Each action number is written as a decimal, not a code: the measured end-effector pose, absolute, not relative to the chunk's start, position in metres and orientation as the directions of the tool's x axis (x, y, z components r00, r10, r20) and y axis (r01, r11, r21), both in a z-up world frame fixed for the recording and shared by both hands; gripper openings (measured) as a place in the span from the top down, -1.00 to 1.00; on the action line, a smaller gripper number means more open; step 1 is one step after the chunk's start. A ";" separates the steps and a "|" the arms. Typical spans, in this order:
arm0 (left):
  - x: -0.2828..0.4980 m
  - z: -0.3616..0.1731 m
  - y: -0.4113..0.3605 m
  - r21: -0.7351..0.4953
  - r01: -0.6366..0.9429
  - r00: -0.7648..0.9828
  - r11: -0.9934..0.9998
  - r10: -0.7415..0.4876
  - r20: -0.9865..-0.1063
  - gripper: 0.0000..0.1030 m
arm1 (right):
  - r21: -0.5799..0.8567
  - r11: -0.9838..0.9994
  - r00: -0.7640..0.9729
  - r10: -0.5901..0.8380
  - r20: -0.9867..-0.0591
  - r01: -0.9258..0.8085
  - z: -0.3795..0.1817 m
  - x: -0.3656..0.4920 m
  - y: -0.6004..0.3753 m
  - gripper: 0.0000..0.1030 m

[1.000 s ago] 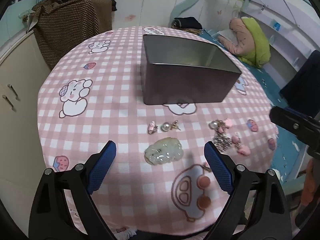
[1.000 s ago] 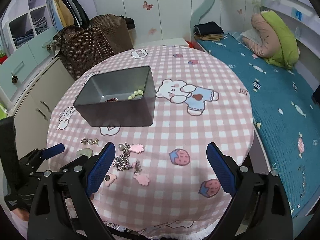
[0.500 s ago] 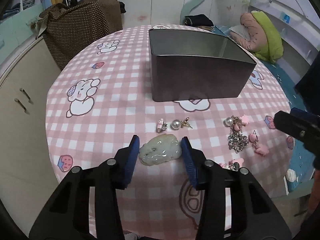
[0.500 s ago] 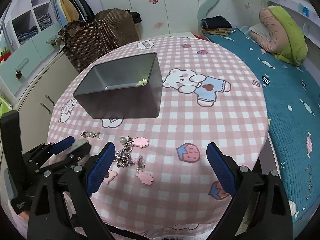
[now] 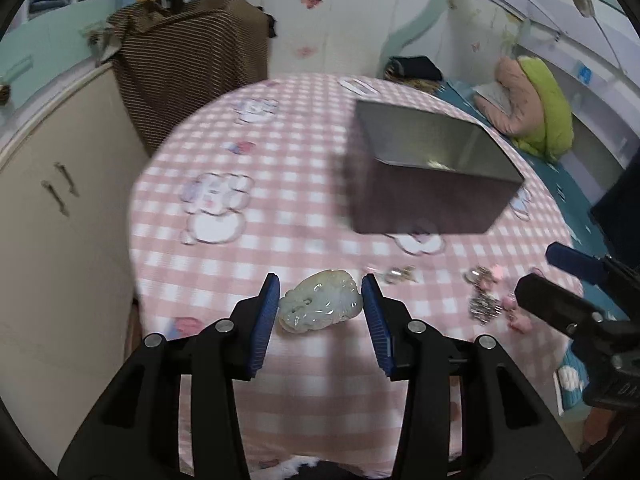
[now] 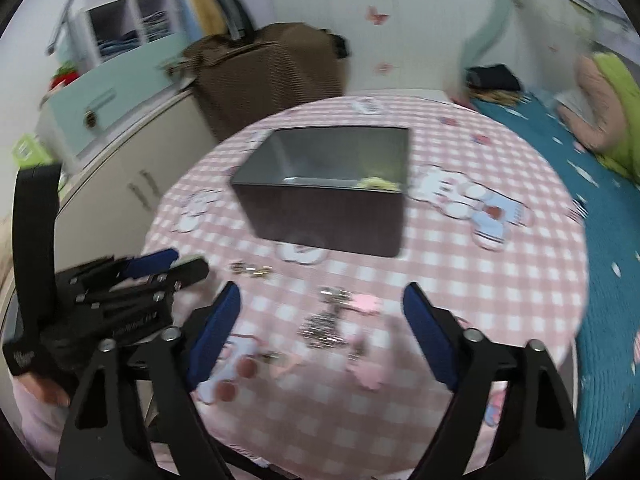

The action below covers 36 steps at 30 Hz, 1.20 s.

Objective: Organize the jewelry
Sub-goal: 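Grasp the pale green jade pendant with the left tool while the right tool grasps an earring, then lower the jade pendant into the box with the left tool while the right tool drops the earring in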

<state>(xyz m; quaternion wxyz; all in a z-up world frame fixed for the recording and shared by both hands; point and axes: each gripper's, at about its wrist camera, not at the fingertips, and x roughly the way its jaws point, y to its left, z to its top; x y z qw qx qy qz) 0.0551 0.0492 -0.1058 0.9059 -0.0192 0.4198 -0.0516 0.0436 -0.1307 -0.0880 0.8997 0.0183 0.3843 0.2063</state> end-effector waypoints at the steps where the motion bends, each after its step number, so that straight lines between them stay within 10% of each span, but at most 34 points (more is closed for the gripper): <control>1: 0.055 -0.104 0.055 -0.083 0.062 0.647 0.995 -0.103 -0.756 0.17 | 0.188 0.907 0.615 0.397 -0.682 -0.376 -0.088 0.044 -0.125 -0.28; 8: 0.049 -0.098 0.088 -0.125 0.013 0.681 0.992 -0.101 -0.725 0.17 | 0.177 0.837 0.542 0.481 -0.690 -0.518 -0.099 0.054 -0.073 0.32; 36: 0.051 -0.105 0.114 -0.229 0.082 0.681 0.970 -0.223 -0.698 0.17 | -0.007 0.880 0.538 0.283 -0.794 -0.474 -0.131 0.092 -0.012 0.69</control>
